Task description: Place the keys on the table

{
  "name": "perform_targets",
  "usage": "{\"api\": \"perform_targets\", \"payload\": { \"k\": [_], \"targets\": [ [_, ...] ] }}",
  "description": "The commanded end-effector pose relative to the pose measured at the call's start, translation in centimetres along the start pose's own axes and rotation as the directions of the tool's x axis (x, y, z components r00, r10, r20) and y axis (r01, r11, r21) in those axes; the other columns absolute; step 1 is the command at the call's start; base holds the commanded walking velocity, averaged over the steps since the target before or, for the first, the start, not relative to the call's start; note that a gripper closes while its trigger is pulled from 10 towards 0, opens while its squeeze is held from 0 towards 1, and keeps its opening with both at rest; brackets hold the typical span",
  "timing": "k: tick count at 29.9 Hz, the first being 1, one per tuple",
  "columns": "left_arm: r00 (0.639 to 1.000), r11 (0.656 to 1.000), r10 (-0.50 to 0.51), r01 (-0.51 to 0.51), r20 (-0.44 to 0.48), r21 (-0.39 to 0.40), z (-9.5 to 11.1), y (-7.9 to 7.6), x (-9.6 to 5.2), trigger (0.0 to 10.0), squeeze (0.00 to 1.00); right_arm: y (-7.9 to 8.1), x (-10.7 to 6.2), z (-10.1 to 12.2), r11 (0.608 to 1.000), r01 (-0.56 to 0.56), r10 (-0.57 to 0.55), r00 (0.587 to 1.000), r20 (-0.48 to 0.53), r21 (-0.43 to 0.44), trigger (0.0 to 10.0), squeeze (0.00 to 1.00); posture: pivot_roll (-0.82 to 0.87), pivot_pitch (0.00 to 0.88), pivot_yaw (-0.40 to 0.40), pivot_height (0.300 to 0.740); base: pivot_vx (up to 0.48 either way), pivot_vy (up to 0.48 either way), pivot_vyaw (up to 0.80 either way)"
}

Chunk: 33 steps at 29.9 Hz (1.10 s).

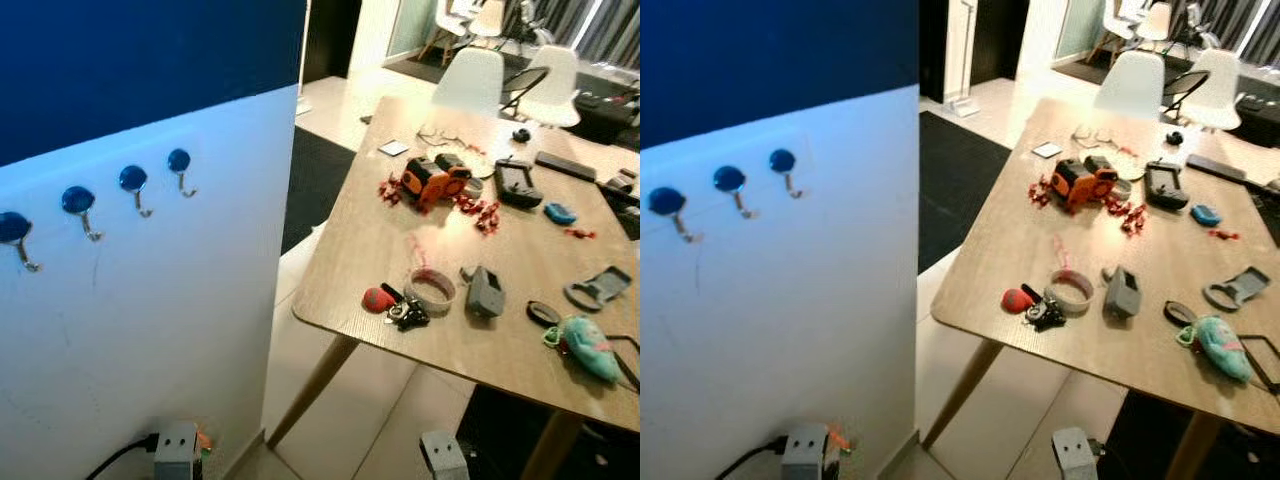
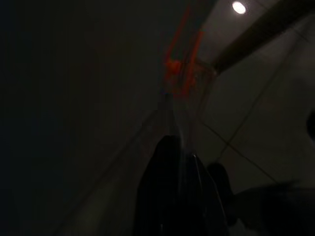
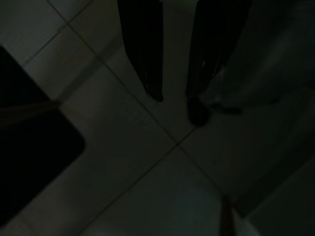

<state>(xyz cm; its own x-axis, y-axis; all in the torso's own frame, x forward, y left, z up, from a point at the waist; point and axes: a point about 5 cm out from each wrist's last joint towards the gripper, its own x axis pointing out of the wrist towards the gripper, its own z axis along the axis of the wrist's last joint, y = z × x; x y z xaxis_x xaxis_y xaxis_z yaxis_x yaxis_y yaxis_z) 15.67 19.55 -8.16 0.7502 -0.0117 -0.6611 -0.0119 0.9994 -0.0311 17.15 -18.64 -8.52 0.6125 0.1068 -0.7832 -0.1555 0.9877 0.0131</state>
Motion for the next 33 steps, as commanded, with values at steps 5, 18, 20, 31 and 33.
{"api": "perform_targets", "payload": {
  "k": [5, 18, 20, 31, 33],
  "targets": [
    [1.000, 1.000, 0.007, -0.007, -0.010, 0.001, -0.3, 0.2, -0.2, 10.0, 0.00, 0.0, -0.2, -0.7, 1.000, 0.001, -0.001, 1.000, -0.021, 0.000, 10.0, 0.00, 0.05, 0.046, -0.064, 0.740, 0.000, 0.000, -0.80],
    [0.998, 0.998, 0.054, -0.055, -0.015, -0.022, -0.7, 0.6, -0.4, 10.0, 0.00, 0.2, -0.2, -0.8, 1.000, -0.013, 0.012, 1.000, -0.024, -0.018, 10.0, 0.00, 0.05, 0.039, -0.076, 0.740, 0.000, 0.000, -0.80],
    [0.998, 0.997, 0.064, -0.064, -0.018, -0.032, -0.8, 0.6, -0.4, 10.0, 0.00, 0.2, -0.2, -0.7, 1.000, -0.016, 0.016, 1.000, -0.022, -0.021, 10.0, 0.00, 0.05, 0.038, -0.080, 0.740, 0.000, 0.000, -0.80],
    [0.992, 0.991, 0.120, -0.122, -0.024, -0.056, -0.4, 0.8, -0.1, 10.0, 0.00, 0.2, 0.1, 0.4, 0.999, -0.043, 0.044, 0.999, 0.015, -0.032, 10.0, 0.00, 0.06, 0.036, -0.079, 0.740, 0.000, 0.000, -0.51],
    [0.993, 0.991, 0.114, -0.115, -0.019, -0.069, -0.2, 0.8, 0.0, 10.0, 0.00, 0.3, 0.1, 0.5, 0.998, -0.047, 0.048, 0.999, 0.017, -0.029, 10.0, 0.00, 0.06, 0.033, -0.073, 0.740, 0.000, 0.000, 0.00]
  ]
}}
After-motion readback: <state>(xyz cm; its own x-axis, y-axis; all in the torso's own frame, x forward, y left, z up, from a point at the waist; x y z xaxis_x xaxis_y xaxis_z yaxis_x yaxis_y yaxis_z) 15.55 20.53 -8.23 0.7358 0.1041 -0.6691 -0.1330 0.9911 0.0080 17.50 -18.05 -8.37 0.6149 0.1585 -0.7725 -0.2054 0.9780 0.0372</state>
